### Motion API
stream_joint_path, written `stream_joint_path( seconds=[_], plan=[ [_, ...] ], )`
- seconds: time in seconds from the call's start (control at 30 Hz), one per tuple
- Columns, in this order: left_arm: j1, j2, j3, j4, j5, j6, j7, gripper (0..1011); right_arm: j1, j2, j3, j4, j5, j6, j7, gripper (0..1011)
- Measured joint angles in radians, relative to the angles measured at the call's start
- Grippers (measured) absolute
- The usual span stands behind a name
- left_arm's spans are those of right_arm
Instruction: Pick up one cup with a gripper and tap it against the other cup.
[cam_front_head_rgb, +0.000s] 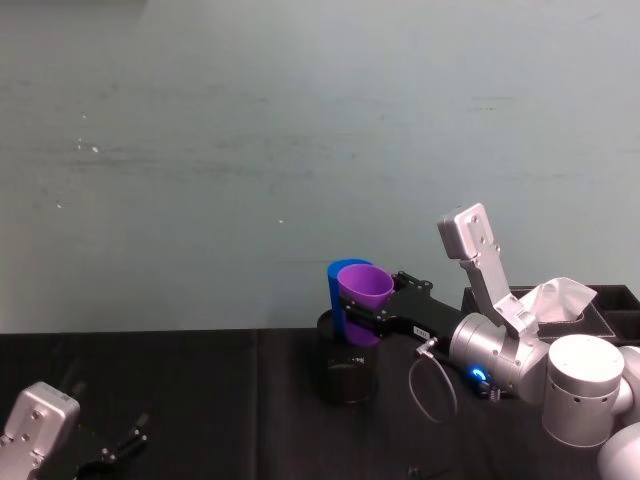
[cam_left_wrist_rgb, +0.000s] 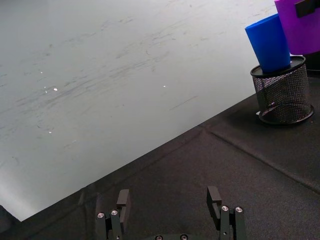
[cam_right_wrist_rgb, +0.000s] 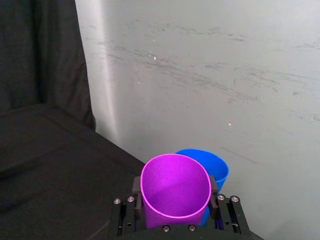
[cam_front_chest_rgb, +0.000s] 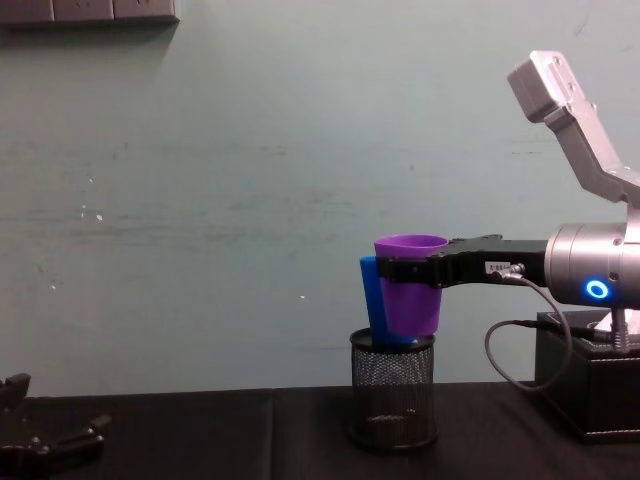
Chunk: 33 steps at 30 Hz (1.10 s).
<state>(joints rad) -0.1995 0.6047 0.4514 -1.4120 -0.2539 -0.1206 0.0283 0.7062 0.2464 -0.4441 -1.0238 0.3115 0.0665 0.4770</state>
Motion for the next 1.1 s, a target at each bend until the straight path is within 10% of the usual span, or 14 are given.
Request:
stream_joint_path(
  seconds=[1.1],
  plan=[
    [0.000, 0.000, 0.000, 0.000, 0.000, 0.000, 0.000, 1000, 0.000, 0.000, 0.000, 0.000, 0.000, 0.000, 0.000, 732]
  ],
)
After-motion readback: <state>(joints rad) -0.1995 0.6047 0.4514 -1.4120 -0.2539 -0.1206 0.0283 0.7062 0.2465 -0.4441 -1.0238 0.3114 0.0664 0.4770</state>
